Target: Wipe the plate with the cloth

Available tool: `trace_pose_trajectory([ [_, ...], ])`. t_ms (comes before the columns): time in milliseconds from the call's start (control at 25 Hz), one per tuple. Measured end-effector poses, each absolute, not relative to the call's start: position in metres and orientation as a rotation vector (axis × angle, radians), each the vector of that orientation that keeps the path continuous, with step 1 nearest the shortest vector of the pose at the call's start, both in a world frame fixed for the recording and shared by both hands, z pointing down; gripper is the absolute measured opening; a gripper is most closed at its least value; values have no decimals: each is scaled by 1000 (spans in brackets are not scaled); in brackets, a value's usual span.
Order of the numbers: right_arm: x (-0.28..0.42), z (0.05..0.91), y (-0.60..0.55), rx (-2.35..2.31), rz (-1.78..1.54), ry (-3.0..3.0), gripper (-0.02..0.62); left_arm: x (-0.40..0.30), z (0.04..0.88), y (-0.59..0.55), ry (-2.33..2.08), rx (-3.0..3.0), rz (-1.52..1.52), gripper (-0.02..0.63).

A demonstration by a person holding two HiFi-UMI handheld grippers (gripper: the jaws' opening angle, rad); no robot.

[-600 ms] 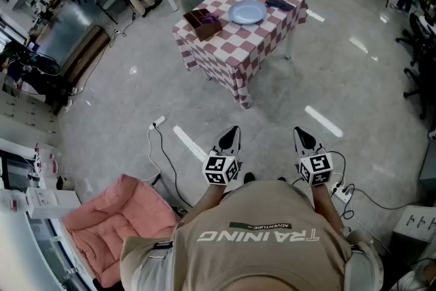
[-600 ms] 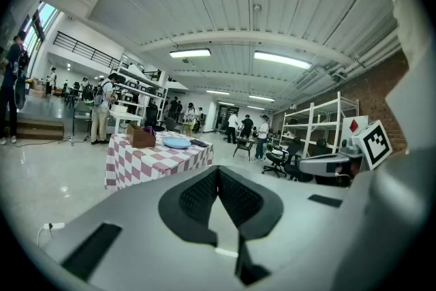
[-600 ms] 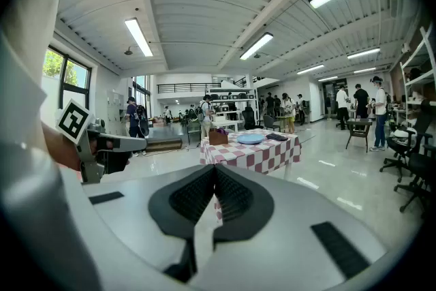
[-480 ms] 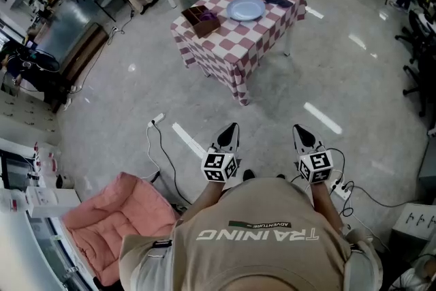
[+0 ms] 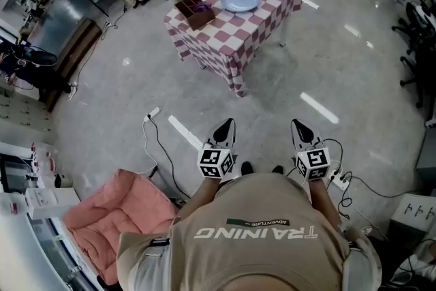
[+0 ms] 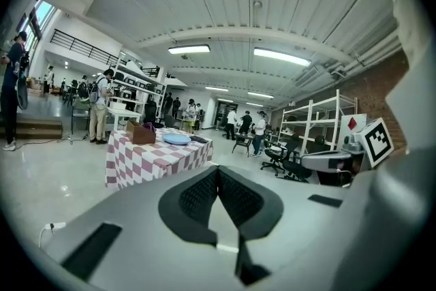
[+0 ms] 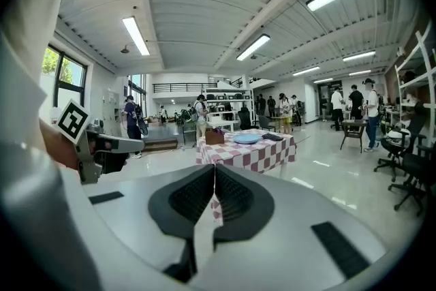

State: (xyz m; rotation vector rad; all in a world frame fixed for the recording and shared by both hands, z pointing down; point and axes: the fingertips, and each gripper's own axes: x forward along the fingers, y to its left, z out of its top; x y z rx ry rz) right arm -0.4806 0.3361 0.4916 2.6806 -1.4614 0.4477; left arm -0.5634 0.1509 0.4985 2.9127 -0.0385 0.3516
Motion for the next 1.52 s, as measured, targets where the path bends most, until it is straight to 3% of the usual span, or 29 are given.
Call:
trace_pose_trajectory([
  [920, -476, 518, 311, 2693, 519, -1241, 18, -514, 522, 108, 238, 2887, 374, 12],
  [1520, -345, 510, 324, 2729, 378, -1288, 18, -406, 522, 132, 173, 2930, 371, 12],
])
